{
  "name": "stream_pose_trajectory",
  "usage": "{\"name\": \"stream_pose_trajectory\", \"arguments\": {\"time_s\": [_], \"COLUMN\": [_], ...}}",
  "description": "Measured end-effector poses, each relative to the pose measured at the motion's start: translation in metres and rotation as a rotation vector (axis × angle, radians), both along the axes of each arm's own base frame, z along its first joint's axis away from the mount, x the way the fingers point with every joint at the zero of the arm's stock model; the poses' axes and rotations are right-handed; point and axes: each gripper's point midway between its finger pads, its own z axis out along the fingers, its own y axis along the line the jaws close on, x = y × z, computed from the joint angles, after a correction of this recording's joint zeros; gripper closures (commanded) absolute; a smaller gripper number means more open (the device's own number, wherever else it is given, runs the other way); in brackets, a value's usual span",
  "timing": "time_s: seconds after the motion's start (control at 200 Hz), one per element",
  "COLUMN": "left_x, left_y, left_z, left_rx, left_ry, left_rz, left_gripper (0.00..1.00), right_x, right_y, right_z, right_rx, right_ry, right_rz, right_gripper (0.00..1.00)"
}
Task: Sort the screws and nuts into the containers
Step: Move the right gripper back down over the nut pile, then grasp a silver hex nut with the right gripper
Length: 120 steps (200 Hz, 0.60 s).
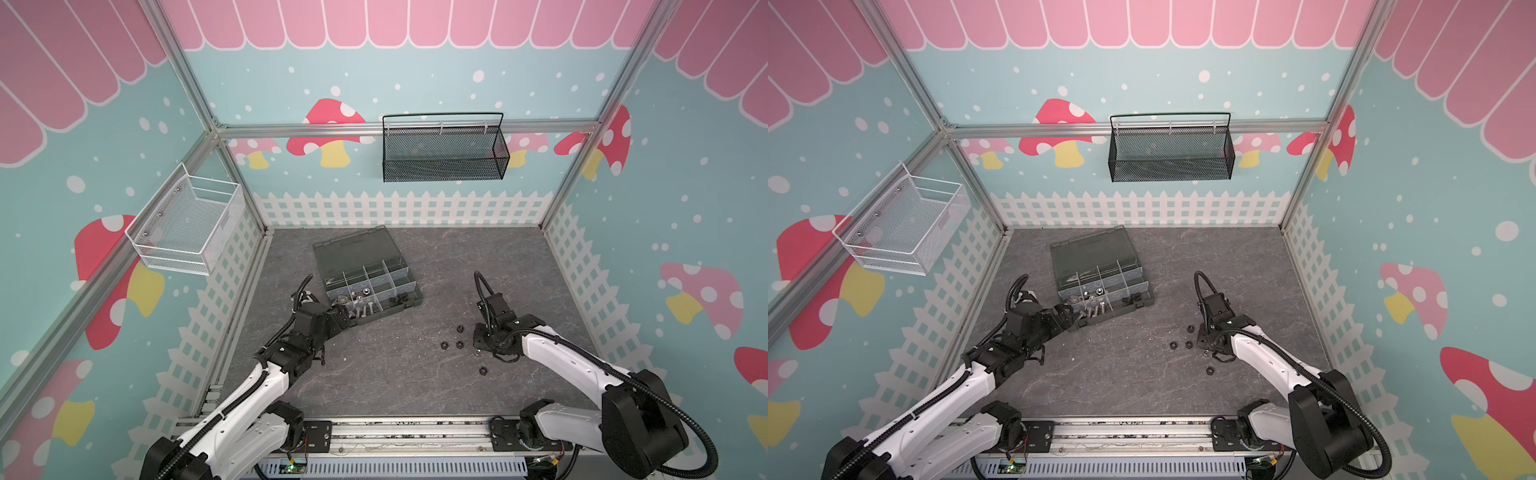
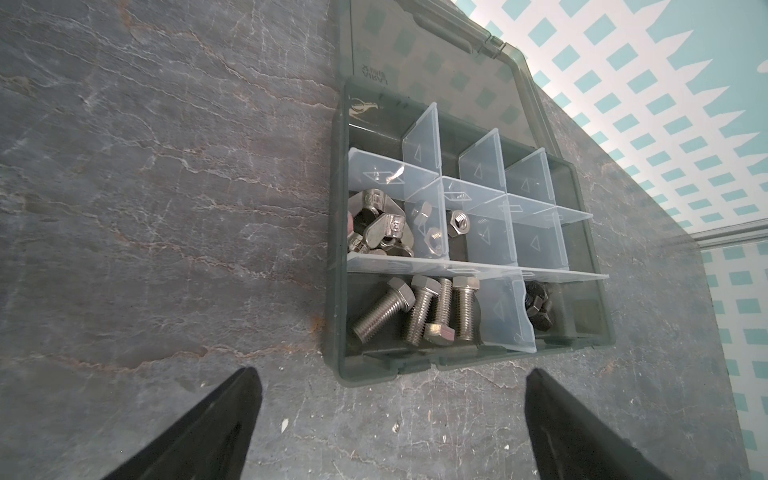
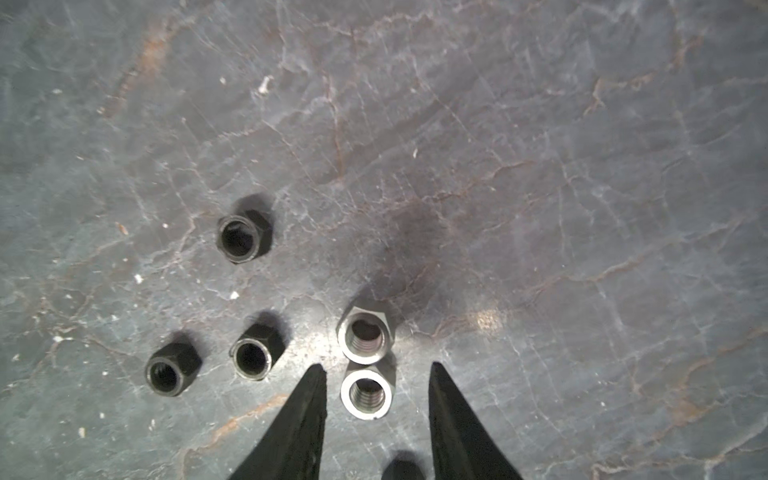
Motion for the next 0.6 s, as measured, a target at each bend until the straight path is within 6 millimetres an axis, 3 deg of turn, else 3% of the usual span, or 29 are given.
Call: {"name": "stream_pose_trajectory", "arguments": {"time_s": [0.6], "left_x": [0.001], "left_y": [-0.002], "left_z": [-0.005], "left_rx": [-0.001], "left_ry": [0.015], "left_rz": [-0.007], "left_gripper": [0.0], "right_x": [0.002], "right_y": [0.007], "right_z": [-0.024], "right_rx": [0.012], "right_ry": [0.068], "right_rz": [0.039], "right_gripper": [0.57]}}
